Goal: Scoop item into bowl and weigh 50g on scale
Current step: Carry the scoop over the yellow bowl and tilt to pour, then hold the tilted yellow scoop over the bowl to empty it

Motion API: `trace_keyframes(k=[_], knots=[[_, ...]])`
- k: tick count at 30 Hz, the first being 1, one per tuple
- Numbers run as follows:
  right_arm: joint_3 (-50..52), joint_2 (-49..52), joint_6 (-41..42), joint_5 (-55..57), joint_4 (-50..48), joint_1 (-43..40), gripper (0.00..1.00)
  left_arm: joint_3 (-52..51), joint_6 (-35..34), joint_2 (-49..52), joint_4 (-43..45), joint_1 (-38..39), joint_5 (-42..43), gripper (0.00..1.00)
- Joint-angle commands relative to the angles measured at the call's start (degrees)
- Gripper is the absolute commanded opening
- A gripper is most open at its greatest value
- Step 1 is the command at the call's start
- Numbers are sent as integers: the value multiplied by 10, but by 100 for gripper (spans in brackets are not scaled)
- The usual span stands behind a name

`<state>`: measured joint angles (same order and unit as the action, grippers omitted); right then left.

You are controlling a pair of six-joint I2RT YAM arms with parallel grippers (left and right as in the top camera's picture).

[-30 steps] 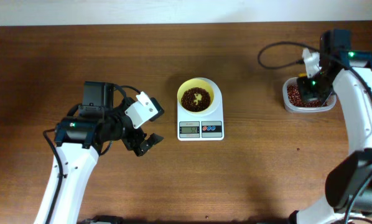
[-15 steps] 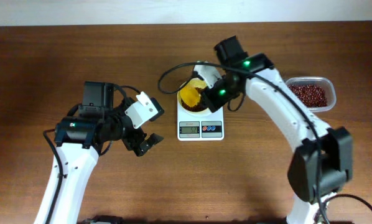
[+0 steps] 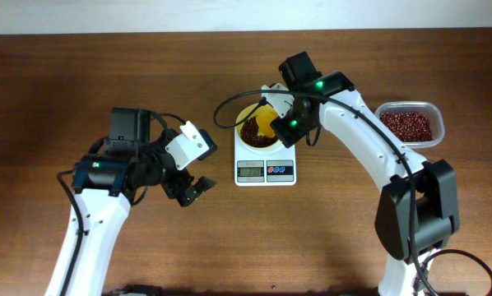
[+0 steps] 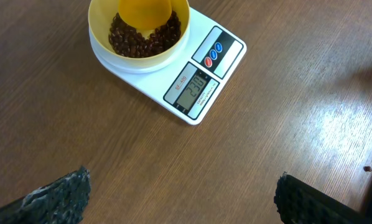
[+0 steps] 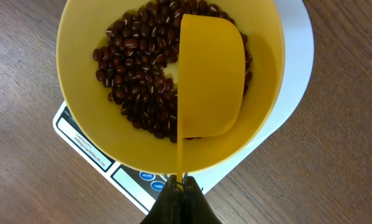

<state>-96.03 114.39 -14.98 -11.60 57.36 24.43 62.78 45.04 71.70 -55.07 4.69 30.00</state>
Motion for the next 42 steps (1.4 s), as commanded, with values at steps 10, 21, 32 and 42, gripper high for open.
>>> trace_keyframes(k=[10,21,32,42], knots=[[-5,4,10,18,-11,-2,4,-1,8,0,-1,-3,2,99],[-5,4,20,35,3,-2,4,-1,8,0,-1,-3,2,99],[-7,0,15,33,-50,0,4,-1,7,0,-1,-3,2,99],[-7,0,-43,24,4,52,4,-2,7,0,-1,-3,2,99]])
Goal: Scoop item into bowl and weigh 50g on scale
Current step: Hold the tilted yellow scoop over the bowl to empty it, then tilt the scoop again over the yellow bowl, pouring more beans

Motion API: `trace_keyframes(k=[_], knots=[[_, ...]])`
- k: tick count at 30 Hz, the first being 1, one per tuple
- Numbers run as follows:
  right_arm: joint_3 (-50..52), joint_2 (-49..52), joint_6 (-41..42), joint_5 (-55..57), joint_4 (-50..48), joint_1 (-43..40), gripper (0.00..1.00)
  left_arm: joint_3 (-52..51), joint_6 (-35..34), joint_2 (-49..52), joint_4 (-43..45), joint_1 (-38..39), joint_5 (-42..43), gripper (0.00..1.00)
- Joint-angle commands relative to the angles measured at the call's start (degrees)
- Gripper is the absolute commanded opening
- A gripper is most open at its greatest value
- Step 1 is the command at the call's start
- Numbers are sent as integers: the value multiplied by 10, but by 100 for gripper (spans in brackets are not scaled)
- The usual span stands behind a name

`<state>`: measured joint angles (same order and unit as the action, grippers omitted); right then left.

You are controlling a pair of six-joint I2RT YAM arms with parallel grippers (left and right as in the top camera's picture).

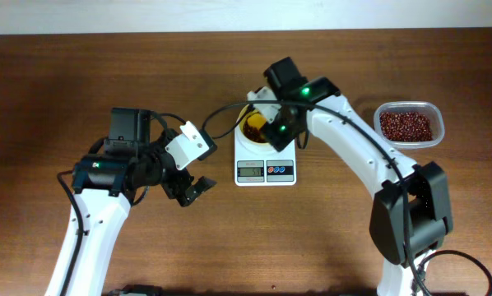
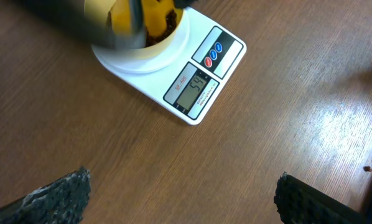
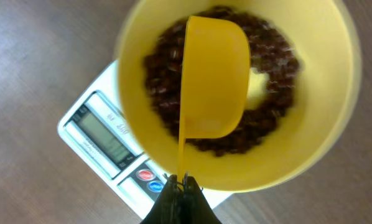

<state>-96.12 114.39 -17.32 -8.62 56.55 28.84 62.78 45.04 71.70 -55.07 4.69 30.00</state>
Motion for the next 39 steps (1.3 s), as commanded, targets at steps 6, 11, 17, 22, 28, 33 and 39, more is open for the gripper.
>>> trace_keyframes(k=[6,11,17,22,28,33,39], knots=[[-7,0,5,-162,15,-31,4,-1,8,0,-1,-3,2,99],[-7,0,39,-274,17,-114,4,-1,8,0,-1,-3,2,99],[-7,-2,43,-347,28,-149,4,-2,8,0,-1,-3,2,99],[-7,-3,43,-347,37,-150,4,-1,8,0,-1,-3,2,99],[-7,-3,43,-342,26,-150,4,-1,8,0,-1,-3,2,99],[-7,-3,43,-347,26,-151,4,-1,8,0,-1,-3,2,99],[-7,-3,43,-344,20,-151,4,-1,8,0,-1,-3,2,99]])
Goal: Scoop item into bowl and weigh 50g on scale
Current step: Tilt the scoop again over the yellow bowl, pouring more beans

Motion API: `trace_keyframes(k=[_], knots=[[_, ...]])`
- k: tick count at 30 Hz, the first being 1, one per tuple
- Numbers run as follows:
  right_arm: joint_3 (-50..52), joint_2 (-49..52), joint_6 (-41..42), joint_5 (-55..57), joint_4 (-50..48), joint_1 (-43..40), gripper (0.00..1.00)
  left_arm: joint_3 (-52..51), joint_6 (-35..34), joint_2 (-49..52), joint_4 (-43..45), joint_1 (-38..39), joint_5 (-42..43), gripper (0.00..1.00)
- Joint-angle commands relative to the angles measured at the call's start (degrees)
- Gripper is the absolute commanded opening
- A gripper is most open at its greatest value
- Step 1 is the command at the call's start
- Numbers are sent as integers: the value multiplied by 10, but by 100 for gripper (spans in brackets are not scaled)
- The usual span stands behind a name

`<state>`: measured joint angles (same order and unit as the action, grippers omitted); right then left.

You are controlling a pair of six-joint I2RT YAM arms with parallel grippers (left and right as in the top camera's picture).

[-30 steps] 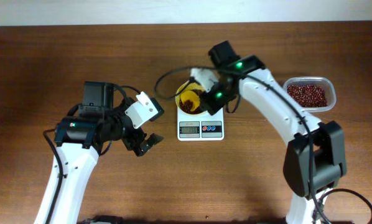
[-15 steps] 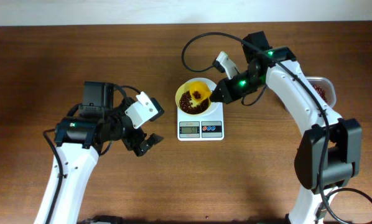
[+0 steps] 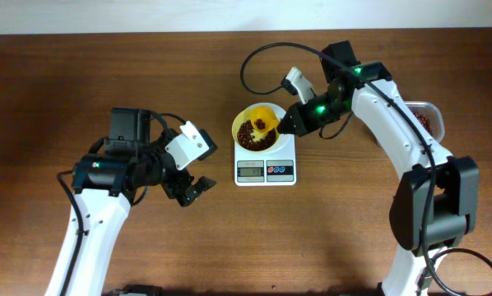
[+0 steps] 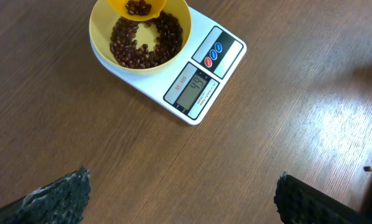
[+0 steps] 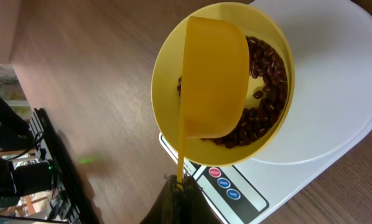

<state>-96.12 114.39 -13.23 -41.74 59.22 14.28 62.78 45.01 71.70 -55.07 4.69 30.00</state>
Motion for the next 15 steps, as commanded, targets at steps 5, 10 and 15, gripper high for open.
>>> trace_keyframes(k=[5,10,15], knots=[[-33,-23,2,104,28,12,4,-1,8,0,-1,-3,2,99],[-36,-32,1,150,30,37,4,-1,8,0,-1,-3,2,99],[-41,-53,0,146,29,38,4,-1,8,0,-1,-3,2,99]])
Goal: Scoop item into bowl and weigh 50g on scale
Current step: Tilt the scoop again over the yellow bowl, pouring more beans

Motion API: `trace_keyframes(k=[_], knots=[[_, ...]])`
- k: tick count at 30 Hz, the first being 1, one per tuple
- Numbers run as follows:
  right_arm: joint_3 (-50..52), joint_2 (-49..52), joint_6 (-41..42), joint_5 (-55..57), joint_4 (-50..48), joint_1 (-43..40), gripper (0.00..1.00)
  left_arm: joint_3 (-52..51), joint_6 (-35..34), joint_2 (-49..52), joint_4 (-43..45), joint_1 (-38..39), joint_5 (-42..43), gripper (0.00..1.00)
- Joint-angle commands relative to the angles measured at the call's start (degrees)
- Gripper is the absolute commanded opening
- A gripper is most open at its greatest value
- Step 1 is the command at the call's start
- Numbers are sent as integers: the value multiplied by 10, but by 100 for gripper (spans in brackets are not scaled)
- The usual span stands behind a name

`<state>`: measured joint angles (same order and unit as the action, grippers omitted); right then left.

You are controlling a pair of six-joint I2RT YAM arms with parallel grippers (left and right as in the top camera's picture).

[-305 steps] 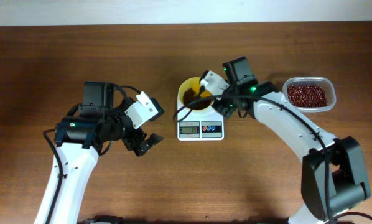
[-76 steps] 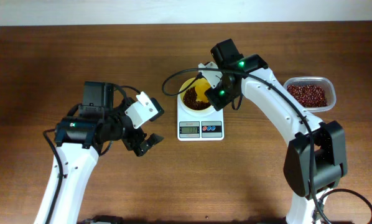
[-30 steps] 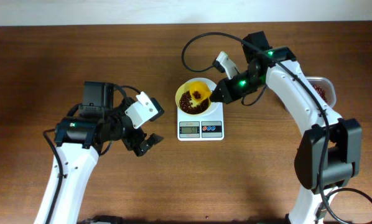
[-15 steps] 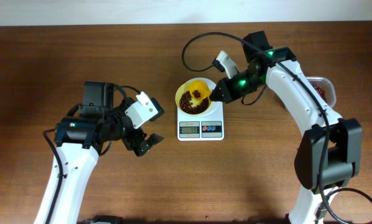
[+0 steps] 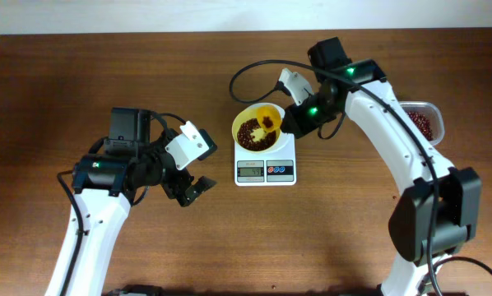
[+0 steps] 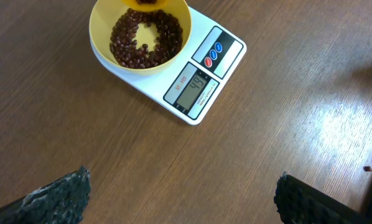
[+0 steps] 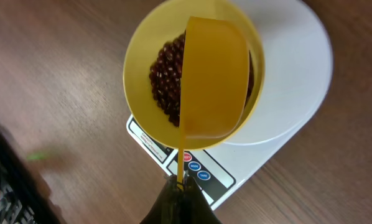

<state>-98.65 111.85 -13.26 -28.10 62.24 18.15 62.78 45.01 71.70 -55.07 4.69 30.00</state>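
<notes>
A yellow bowl (image 5: 252, 131) of red beans sits on the white scale (image 5: 265, 168), whose display (image 6: 192, 91) reads about 49. My right gripper (image 7: 181, 184) is shut on the handle of a yellow scoop (image 7: 212, 81), held over the bowl's right side; the scoop (image 5: 269, 121) carries a few beans. The bowl (image 6: 139, 34) also shows in the left wrist view. My left gripper (image 5: 191, 189) hangs open over bare table left of the scale, with nothing between its fingers (image 6: 55, 194).
A clear tub of red beans (image 5: 423, 122) stands at the right edge, partly behind my right arm. A single stray bean (image 6: 367, 168) lies on the wood at the right.
My right gripper has shifted a little left and turned, keeping the scoop over the bowl. The display still reads about 49. The left arm has not moved.
The scoop was low inside the bowl among the beans, first from the right, then with the arm reaching over the bowl. Then it was raised over the bowl with a few beans in it. It still hangs there now.
</notes>
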Motion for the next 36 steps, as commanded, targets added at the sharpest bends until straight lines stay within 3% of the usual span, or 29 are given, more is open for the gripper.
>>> trace_keyframes(k=[1,9,11,14,17,19,21,24,26,29,34,36], knots=[[-18,-31,1,2,0,0,4,-1,8,0,-1,-3,2,99],[-28,-42,3,1,0,11,4,-1,8,0,-1,-3,2,99],[-21,-33,2,65,3,29,4,-1,8,0,-1,-3,2,99],[-33,-39,3,22,10,36,4,-1,8,0,-1,-3,2,99],[-26,-33,3,81,15,45,4,-1,8,0,-1,-3,2,99],[-35,-41,3,25,14,45,4,-1,8,0,-1,-3,2,99],[-26,-32,3,97,17,50,4,-1,8,0,-1,-3,2,99],[-35,-33,4,33,21,50,4,-1,8,0,-1,-3,2,99],[-31,-30,3,67,19,52,4,-1,8,0,-1,-3,2,99],[-39,-32,7,32,21,52,4,-1,8,0,-1,-3,2,99],[-38,-27,14,116,27,59,4,-1,8,0,-1,-3,2,99],[-51,-35,18,52,27,57,4,-1,8,0,-1,-3,2,99]])
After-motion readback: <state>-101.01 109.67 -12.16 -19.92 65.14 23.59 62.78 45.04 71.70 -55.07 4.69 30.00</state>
